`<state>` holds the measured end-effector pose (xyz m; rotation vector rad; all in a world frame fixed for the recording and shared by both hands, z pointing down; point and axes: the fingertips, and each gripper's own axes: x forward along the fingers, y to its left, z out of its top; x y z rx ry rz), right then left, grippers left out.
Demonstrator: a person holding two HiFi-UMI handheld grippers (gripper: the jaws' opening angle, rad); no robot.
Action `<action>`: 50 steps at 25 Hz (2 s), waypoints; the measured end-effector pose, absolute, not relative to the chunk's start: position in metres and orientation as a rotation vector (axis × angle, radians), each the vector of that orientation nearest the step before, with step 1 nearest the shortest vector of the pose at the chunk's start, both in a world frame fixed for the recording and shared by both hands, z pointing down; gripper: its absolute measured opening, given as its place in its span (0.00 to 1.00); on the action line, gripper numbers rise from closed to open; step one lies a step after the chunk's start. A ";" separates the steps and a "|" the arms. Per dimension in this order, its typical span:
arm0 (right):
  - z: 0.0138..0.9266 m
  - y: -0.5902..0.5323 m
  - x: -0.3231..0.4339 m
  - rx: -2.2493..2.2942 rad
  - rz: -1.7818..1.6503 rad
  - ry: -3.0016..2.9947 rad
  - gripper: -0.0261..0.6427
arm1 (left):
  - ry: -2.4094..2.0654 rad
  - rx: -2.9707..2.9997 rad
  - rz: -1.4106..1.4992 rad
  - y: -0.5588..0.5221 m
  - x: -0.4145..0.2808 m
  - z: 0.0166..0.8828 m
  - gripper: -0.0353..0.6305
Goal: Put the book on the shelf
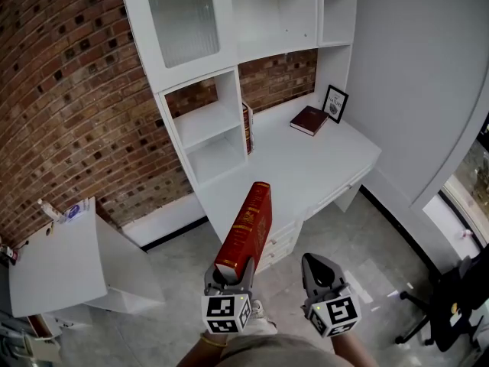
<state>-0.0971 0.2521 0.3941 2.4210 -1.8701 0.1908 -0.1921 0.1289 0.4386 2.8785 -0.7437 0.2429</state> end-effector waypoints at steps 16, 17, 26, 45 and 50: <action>0.397 0.178 -0.077 2.382 0.201 -1.886 0.05 | -0.762 2.870 0.246 0.061 -0.171 0.441 0.41; 0.396 0.173 -0.077 2.383 0.198 -1.886 0.05 | -0.762 2.869 0.246 0.057 -0.170 0.441 0.41; 0.402 0.135 -0.073 2.410 0.184 -1.916 0.05 | -0.755 2.873 0.247 0.021 -0.166 0.442 0.41; 0.403 0.059 -0.072 2.403 0.171 -1.943 0.05 | -0.795 2.855 0.264 -0.051 -0.175 0.448 0.41; 0.402 0.047 -0.076 2.368 0.198 -1.943 0.05 | -0.805 2.851 0.260 -0.063 -0.176 0.448 0.41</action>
